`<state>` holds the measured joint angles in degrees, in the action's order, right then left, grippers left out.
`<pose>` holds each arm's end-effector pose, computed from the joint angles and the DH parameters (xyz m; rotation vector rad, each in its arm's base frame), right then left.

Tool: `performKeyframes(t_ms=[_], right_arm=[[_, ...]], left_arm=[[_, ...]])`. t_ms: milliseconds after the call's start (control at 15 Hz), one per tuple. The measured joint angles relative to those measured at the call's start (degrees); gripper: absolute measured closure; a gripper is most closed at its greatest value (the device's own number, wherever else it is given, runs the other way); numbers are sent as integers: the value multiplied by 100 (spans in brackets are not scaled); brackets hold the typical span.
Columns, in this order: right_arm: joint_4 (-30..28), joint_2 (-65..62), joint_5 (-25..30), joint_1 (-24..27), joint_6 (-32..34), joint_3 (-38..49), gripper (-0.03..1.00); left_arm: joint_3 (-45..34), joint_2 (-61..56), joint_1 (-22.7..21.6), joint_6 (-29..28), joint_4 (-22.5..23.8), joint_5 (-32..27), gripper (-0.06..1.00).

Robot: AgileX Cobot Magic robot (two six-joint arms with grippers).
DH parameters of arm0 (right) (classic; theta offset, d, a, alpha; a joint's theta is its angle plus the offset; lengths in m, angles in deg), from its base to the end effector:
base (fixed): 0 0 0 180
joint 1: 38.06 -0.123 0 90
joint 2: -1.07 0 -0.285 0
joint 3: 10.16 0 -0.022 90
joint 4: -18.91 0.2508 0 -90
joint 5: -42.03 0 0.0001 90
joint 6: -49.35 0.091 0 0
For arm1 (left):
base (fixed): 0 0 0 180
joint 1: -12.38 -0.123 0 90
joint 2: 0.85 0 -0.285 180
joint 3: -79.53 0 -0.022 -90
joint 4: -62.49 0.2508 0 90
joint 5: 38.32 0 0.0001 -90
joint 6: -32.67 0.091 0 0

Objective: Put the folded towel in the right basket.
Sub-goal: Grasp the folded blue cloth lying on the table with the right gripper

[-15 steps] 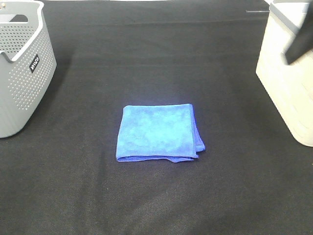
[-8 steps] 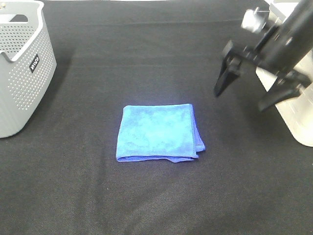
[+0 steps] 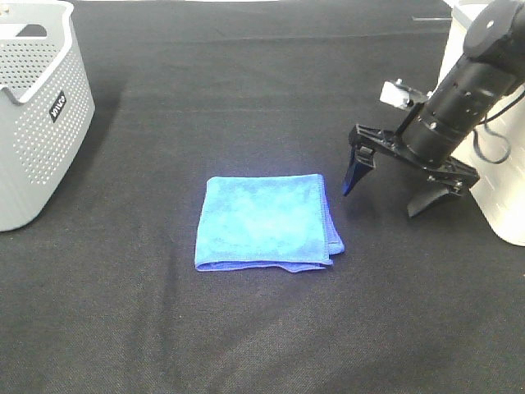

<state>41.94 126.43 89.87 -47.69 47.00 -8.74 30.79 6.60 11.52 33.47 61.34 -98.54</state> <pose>0.3807 0.0914 0.1366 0.0739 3.0305 0.4813 -0.0050 -0.0017 0.2772 -0.0002 2.0316 -0.0057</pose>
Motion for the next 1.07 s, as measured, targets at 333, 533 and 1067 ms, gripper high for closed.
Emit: performKeyframes(t_ms=[333, 533, 1067], right_arm=[[74, 350, -327, 0, 0, -17, 2], [120, 453, -355, 0, 0, -34, 2], [676, 785, -762, -911, -40, -183, 3]], left_arm=[[0, 0, 0, 0, 0, 0, -4], [0, 0, 0, 0, 0, 0, -4], [0, 0, 0, 0, 0, 0, -4]])
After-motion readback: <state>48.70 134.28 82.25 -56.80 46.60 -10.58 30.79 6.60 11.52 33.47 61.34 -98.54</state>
